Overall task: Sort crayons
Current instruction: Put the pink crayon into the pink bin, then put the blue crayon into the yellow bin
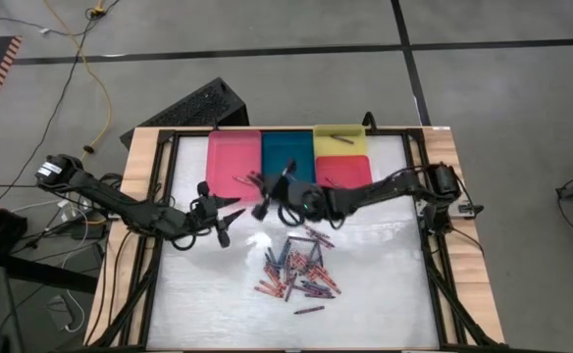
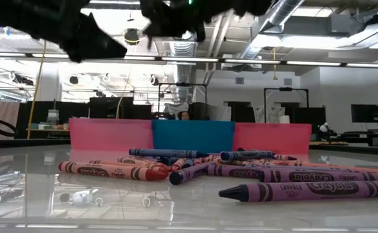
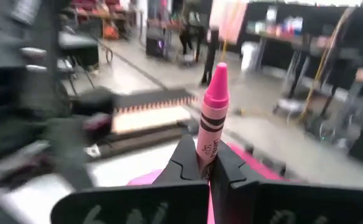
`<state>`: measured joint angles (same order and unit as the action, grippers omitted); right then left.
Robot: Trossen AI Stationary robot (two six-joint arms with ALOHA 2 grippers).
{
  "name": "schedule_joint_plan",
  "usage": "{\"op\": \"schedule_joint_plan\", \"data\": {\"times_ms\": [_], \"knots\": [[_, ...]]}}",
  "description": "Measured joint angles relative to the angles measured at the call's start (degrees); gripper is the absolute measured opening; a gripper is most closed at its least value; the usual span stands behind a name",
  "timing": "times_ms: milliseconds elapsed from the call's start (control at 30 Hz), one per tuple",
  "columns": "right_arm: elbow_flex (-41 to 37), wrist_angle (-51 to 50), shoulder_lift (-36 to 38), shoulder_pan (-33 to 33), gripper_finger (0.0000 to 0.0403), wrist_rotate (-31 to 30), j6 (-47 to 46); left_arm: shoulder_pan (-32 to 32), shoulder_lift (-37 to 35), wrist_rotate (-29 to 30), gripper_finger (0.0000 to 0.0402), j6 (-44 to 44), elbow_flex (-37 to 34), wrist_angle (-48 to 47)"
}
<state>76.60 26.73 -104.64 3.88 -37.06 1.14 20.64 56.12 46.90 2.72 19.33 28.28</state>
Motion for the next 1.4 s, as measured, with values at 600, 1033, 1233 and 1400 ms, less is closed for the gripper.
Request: {"op": "schedule_joint_plan", "data": {"times_ms": [600,1033,1233,1400], "knots": [[1.79,3.78,-14.91,-10.84,0.003,14.91,-19.29,0.02,0.0,-6.15,0.0149,8.59,-0.01,-9.66],[1.77,0.33,-14.97,-11.15,0.0111,16.33,-17.32,0.02,0.0,-7.83,0.0151,9.13,-0.01,-10.16],[1.74,-4.76,-6.4,-10.99,0.0136,17.86,-13.77,0.02,0.02,-12.25,0.0151,9.16,-0.01,-12.7],[1.77,-16.34,6.03,-9.61,0.0137,17.85,-9.08,0.02,0.02,-13.77,0.0151,9.16,-0.01,-12.68]]}}
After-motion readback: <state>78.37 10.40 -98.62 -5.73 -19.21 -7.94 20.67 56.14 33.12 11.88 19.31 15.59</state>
